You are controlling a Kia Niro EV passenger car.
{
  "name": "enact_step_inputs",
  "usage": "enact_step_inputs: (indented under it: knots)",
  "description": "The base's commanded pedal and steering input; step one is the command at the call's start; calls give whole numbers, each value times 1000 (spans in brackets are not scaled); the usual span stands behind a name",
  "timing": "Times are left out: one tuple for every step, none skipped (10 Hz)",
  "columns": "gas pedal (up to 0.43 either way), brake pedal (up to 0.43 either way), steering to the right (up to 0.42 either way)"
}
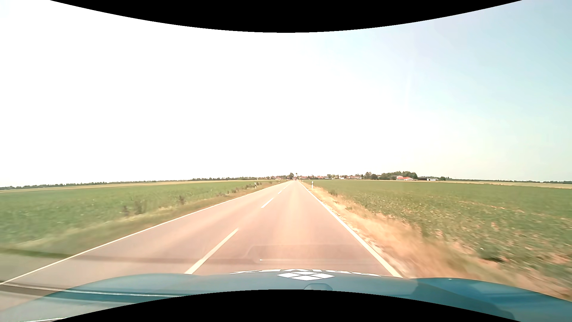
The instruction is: Follow the waypoints while adhering to traffic rules and regulations
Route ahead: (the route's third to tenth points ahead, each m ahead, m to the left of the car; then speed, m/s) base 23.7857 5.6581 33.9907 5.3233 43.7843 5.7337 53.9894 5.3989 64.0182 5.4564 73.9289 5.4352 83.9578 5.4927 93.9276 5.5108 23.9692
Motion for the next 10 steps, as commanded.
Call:
enact_step_inputs:
  knots:
    - [248, 0, 0]
    - [248, 0, -2]
    - [248, 0, -2]
    - [248, 0, -2]
    - [248, 0, -3]
    - [248, 0, -3]
    - [248, 0, -2]
    - [240, 0, -1]
    - [240, 0, -1]
    - [240, 0, -1]
